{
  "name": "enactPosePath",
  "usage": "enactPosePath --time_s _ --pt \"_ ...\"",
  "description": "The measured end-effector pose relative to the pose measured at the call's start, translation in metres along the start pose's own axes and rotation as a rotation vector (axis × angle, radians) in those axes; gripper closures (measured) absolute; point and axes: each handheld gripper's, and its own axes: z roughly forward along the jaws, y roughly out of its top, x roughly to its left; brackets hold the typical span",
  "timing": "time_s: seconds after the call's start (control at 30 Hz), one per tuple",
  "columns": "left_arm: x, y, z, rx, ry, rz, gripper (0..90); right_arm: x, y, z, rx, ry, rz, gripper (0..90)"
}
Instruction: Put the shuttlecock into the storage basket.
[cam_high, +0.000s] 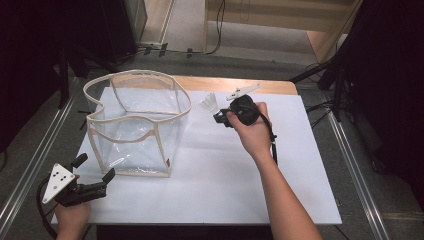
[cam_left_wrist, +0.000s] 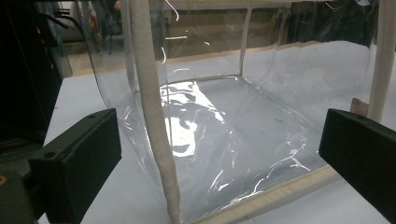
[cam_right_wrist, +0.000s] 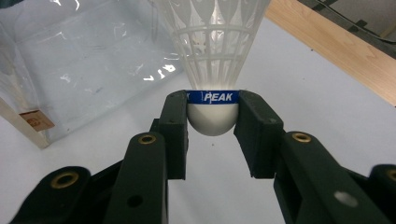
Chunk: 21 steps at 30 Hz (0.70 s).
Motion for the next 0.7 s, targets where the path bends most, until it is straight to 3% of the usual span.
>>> enactPosePath --time_s 0.7 --pt "0.0 0.0 0.0 0.001 -0.001 0.001 0.0 0.005 0.013 -0.011 -0.042 0.011 0.003 63.4"
